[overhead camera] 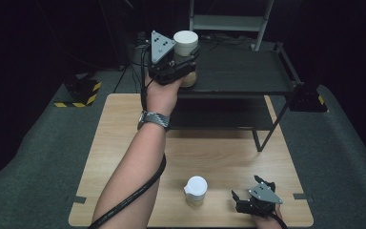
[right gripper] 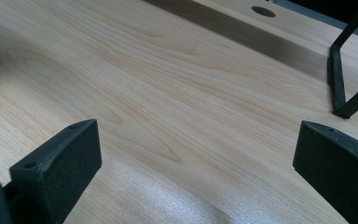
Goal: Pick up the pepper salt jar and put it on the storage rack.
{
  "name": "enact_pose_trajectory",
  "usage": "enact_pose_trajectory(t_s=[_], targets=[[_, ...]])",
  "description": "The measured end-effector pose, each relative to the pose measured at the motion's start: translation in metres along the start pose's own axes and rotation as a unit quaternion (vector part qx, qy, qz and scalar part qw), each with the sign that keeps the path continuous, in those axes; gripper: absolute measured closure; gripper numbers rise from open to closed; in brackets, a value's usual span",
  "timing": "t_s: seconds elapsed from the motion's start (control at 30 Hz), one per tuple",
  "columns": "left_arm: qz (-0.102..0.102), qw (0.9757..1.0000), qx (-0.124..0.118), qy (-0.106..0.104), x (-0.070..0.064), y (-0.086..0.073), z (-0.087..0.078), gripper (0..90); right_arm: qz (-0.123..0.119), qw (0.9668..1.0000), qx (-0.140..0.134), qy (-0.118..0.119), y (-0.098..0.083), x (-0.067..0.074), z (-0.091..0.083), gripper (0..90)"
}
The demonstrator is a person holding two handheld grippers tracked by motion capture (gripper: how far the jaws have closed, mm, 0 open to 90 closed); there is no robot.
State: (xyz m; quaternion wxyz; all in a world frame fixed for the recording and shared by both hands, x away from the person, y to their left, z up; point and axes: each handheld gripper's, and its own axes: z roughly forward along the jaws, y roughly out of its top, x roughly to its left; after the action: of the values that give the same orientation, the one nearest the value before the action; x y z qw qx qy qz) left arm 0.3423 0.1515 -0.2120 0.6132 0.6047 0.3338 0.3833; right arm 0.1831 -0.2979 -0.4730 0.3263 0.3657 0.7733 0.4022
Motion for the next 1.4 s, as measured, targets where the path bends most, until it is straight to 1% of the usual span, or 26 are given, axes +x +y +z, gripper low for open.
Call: enact_pose_trajectory(t_s=[0.13,0.17,0.2,0.27,0.3,0.37,0.43,0.47,0.5,0.53,0.57,0.7,0.77,0.83,0.97,1.0,1.03,1.1,1.17,1.2,1.23,1.27,1.3,1.33,1.37,1.4], targets=[[-0.002,1.0,0.0,-0.003,0.001,0.0,0.0,32.8,-0.002,1.0,0.0,0.0,0.0,0.0,0.0,0.1],[-0.005,1.0,0.0,-0.002,0.0,0.001,0.0,31.3,-0.002,1.0,0.0,0.0,0.0,0.0,0.0,0.1],[-0.005,1.0,0.0,-0.002,0.0,0.001,0.0,26.9,-0.002,1.0,0.0,0.0,0.0,0.0,0.0,0.1],[-0.004,1.0,0.002,0.002,-0.003,0.002,-0.001,22.1,-0.002,1.0,0.001,0.0,0.0,0.0,0.0,0.1],[-0.001,1.0,0.001,0.007,-0.006,0.002,-0.001,18.9,-0.003,1.0,0.001,0.0,0.0,0.0,0.0,0.1],[0.0,1.0,0.003,0.009,-0.009,0.003,-0.002,11.4,-0.004,1.0,0.002,0.0,0.001,0.0,0.0,0.1],[-0.001,0.9999,0.005,0.014,-0.013,0.003,-0.003,0.4,-0.003,1.0,0.002,0.0,0.001,0.0,0.0,0.1],[-0.002,0.9999,0.005,0.011,-0.013,0.003,-0.003,0.4,-0.003,1.0,0.001,0.0,0.0,0.0,0.0,0.1],[0.003,0.9999,0.008,0.013,-0.015,0.004,-0.004,0.4,-0.002,1.0,0.0,0.0,0.0,0.0,0.0,0.1],[0.003,0.9999,0.008,0.013,-0.015,0.004,-0.004,0.4,-0.001,1.0,0.0,0.0,0.0,0.0,0.0,0.1],[0.007,0.9997,0.015,0.017,-0.017,0.005,-0.006,0.4,-0.002,1.0,0.0,-0.001,0.0,0.0,0.0,0.1],[0.008,0.9997,0.013,0.017,-0.019,0.005,-0.012,0.4,-0.005,1.0,0.001,-0.001,0.001,0.001,0.0,0.1],[0.004,0.9999,0.006,0.012,-0.02,0.003,-0.02,0.4,-0.005,1.0,0.002,-0.001,0.001,0.001,0.001,0.1],[0.006,0.9999,0.005,0.011,-0.02,0.003,-0.023,0.4,-0.006,1.0,0.003,-0.001,0.001,0.002,0.001,0.1],[0.006,1.0,-0.002,0.005,-0.022,0.001,-0.037,0.4,-0.011,0.9999,0.006,-0.002,0.002,0.003,0.001,0.1],[0.006,1.0,-0.002,0.005,-0.022,0.001,-0.037,0.4,-0.011,0.9999,0.006,-0.002,0.002,0.003,0.001,0.1],[0.01,0.9999,-0.003,0.005,-0.023,0.001,-0.042,0.4,-0.012,0.9999,0.006,-0.003,0.002,0.003,0.001,0.1],[0.01,0.9999,-0.004,0.004,-0.023,0.0,-0.044,0.4,-0.011,0.9999,0.006,-0.003,0.002,0.003,0.001,0.1],[0.007,0.9999,-0.008,0.003,-0.023,-0.004,-0.053,0.4,-0.011,0.9999,0.006,-0.003,0.002,0.003,0.001,0.1],[0.007,0.9999,-0.008,0.003,-0.023,-0.004,-0.053,0.4,-0.011,0.9999,0.006,-0.003,0.002,0.003,0.001,0.1],[0.009,0.9999,-0.008,0.002,-0.024,-0.006,-0.058,0.4,-0.011,0.9999,0.006,-0.003,0.002,0.003,0.001,0.1],[0.009,0.9999,-0.008,0.002,-0.024,-0.006,-0.058,0.4,-0.011,0.9999,0.006,-0.003,0.002,0.003,0.001,0.1],[0.008,0.9999,-0.01,0.002,-0.024,-0.009,-0.063,0.4,-0.012,0.9999,0.007,-0.003,0.003,0.003,0.001,0.1],[0.008,0.9999,-0.01,0.002,-0.024,-0.009,-0.063,0.4,-0.012,0.9999,0.007,-0.003,0.003,0.003,0.001,0.1],[0.01,0.9999,-0.011,0.0,-0.023,-0.011,-0.068,0.4,-0.012,0.9999,0.008,-0.002,0.003,0.003,0.001,0.1],[0.009,0.9999,-0.011,-0.001,-0.023,-0.012,-0.069,0.4,-0.013,0.9999,0.008,-0.002,0.003,0.003,0.002,0.1]])
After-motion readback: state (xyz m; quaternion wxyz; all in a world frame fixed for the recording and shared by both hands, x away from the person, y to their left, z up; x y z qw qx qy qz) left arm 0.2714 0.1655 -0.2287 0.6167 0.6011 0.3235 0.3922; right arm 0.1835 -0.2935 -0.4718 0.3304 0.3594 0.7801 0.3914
